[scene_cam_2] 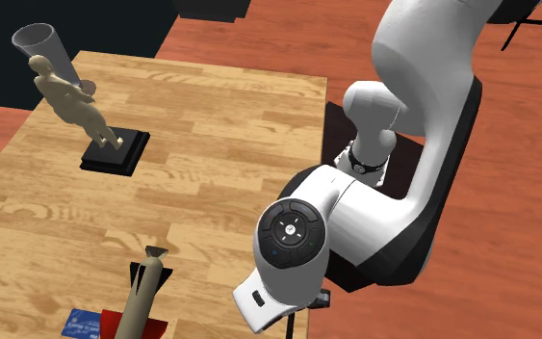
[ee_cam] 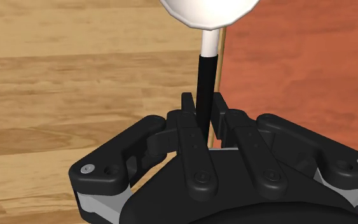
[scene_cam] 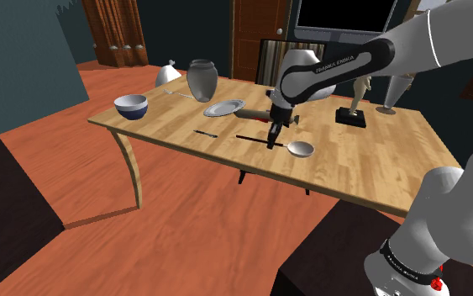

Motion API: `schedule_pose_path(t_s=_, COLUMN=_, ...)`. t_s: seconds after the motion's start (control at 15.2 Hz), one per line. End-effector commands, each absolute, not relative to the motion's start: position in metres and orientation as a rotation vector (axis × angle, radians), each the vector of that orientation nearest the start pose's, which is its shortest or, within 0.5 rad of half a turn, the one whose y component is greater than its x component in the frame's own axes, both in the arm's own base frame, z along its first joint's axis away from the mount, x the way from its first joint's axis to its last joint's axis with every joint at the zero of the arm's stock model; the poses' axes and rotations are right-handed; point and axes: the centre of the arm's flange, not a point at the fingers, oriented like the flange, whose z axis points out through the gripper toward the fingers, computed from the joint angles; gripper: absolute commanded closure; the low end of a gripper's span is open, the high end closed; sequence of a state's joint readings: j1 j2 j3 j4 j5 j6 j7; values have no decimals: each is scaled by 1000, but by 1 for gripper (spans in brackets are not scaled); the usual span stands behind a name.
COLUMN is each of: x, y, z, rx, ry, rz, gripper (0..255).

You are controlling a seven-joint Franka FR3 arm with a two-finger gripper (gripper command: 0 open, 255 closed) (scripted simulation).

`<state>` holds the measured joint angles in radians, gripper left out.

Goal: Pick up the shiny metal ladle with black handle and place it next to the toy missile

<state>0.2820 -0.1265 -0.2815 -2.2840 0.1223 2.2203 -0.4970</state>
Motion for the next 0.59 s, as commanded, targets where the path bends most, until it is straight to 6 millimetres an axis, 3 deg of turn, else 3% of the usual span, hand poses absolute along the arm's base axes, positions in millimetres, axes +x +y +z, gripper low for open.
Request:
schedule_pose_path(t_s=0.0, x=502, y=3, z=399, rx=-2954, ry=-641, rz=-134, gripper=255)
schedule_pose_path(t_s=0.53, x=502, y=3, z=357, rx=-2954, ry=-641, rz=-134, gripper=255)
